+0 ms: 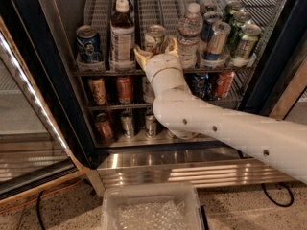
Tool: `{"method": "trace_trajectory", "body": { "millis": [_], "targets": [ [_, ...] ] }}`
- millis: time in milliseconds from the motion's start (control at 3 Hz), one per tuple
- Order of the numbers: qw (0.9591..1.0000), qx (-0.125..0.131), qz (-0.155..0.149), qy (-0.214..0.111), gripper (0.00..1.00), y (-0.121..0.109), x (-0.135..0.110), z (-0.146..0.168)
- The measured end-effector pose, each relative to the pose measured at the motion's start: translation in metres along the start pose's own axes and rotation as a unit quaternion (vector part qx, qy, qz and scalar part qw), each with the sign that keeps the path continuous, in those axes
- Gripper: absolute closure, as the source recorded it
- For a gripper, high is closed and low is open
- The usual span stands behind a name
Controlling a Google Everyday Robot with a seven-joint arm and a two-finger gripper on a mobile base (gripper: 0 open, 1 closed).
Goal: Pick 7up can from top shelf of fridge
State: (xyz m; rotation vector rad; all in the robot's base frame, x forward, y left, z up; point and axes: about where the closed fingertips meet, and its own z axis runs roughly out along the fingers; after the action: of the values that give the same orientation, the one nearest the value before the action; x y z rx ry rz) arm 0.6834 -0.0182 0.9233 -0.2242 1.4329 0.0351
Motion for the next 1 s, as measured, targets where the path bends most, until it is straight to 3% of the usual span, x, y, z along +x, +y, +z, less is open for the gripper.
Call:
{"method": "trace_trajectory", "body": {
  "millis": [1000],
  "targets": [
    [1.0, 0.0, 0.0, 0.0, 1.0, 0.0001, -0.0002, 0.0]
  ]
}}
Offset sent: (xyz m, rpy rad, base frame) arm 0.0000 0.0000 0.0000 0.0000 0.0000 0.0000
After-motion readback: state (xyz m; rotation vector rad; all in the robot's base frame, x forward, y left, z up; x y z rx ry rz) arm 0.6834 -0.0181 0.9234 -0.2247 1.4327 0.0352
